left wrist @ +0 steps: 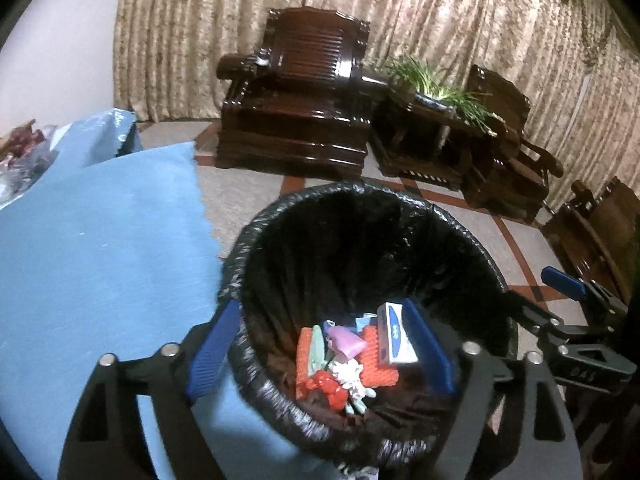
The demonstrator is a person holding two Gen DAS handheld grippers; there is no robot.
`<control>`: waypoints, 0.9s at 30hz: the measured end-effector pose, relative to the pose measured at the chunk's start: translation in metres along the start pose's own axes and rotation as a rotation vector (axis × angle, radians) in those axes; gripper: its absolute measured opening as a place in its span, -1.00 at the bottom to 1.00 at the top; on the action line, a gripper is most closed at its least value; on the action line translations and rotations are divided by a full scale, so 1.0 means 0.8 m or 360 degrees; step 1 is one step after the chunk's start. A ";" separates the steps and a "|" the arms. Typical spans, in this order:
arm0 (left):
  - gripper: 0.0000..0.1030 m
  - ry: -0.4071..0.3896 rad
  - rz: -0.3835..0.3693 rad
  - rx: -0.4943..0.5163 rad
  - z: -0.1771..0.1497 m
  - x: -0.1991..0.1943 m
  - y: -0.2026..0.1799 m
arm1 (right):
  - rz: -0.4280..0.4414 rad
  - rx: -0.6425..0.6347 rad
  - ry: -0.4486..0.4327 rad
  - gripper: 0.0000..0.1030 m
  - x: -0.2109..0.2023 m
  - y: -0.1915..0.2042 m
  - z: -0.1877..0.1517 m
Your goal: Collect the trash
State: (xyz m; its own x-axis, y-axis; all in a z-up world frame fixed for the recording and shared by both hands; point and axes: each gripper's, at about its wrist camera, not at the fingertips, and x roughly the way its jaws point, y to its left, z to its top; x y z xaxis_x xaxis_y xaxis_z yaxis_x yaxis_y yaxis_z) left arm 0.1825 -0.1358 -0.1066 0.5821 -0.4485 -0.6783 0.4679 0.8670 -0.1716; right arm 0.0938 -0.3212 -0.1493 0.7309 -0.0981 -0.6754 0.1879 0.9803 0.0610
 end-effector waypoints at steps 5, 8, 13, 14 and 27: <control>0.78 -0.0020 0.0043 -0.0037 -0.010 -0.037 0.011 | 0.0068 -0.0004 -0.0027 0.89 -0.032 0.020 0.002; 0.84 -0.0023 0.0070 -0.0058 -0.016 -0.055 0.014 | 0.0102 -0.0015 -0.0027 0.89 -0.049 0.035 0.002; 0.84 -0.0063 0.0102 -0.0065 -0.027 -0.089 0.017 | 0.0138 -0.0046 -0.0043 0.89 -0.077 0.058 0.002; 0.85 -0.0068 0.0107 -0.0068 -0.028 -0.095 0.017 | 0.0138 -0.0047 -0.0044 0.89 -0.079 0.060 0.002; 0.88 -0.0168 0.0215 -0.0062 -0.032 -0.162 0.014 | 0.0177 -0.0100 -0.0114 0.89 -0.136 0.093 0.010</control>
State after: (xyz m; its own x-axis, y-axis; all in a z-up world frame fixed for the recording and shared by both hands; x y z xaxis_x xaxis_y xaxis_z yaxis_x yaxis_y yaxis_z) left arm 0.0952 -0.0627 -0.0386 0.7057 -0.3458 -0.6184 0.3556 0.9278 -0.1131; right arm 0.0336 -0.2391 -0.0652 0.7903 0.0021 -0.6127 0.0632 0.9944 0.0849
